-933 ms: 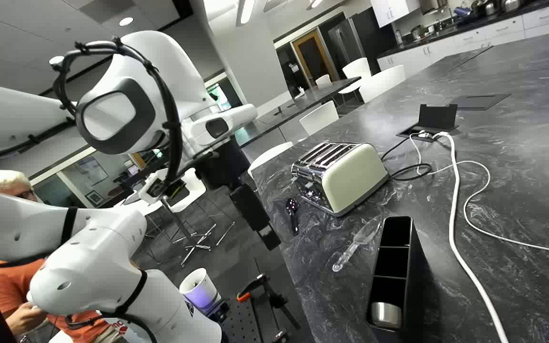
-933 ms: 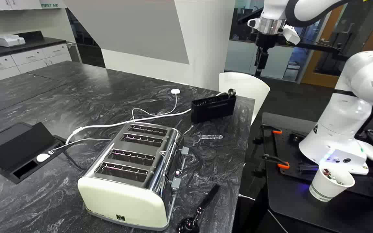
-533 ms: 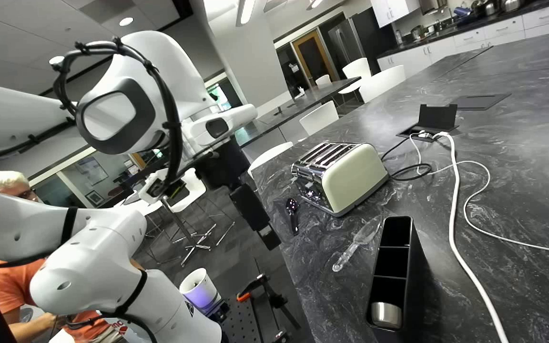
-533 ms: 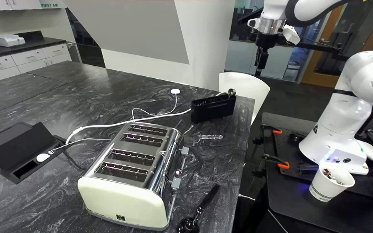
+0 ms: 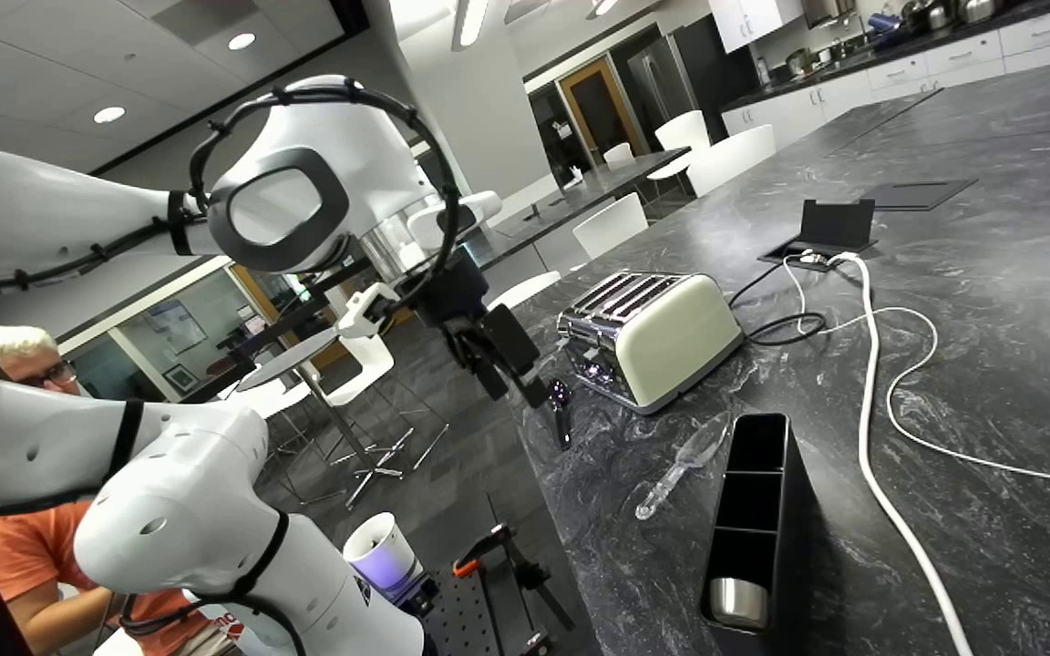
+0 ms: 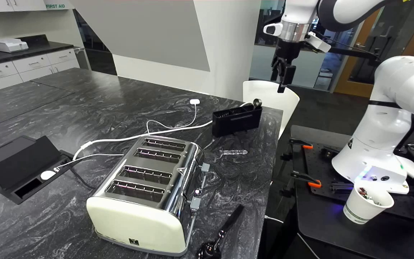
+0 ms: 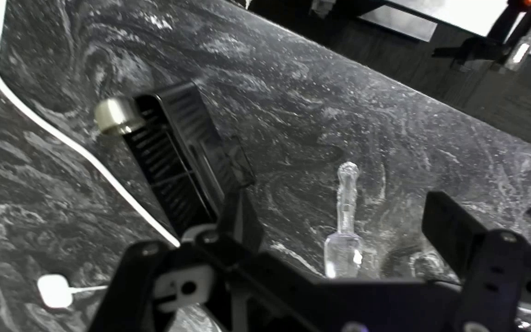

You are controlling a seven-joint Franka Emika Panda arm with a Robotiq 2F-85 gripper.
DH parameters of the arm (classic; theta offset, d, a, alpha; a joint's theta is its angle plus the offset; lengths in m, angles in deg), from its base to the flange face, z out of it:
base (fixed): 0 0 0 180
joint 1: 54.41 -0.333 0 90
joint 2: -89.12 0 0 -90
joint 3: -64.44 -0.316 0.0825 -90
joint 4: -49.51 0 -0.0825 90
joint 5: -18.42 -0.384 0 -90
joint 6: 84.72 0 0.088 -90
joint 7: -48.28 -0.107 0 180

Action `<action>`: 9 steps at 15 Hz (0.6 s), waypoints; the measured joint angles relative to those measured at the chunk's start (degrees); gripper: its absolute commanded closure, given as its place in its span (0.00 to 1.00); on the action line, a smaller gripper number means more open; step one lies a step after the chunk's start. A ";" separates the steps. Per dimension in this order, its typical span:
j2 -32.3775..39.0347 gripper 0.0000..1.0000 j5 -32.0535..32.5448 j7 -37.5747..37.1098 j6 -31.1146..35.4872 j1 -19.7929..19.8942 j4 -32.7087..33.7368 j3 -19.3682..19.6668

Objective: Put the cake slicer and the spoon in the black basket respectively then move the basket slightly away from you

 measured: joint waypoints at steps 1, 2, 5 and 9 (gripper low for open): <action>0.55 0.00 -1.09 0.53 1.09 -2.00 -0.01 -0.57; 1.41 0.00 -1.75 0.68 3.16 -3.80 -0.05 -1.01; 6.10 0.00 -3.26 1.55 13.89 -7.48 -0.27 -1.78; 16.24 0.00 -5.10 3.54 28.09 -9.64 -0.54 -1.75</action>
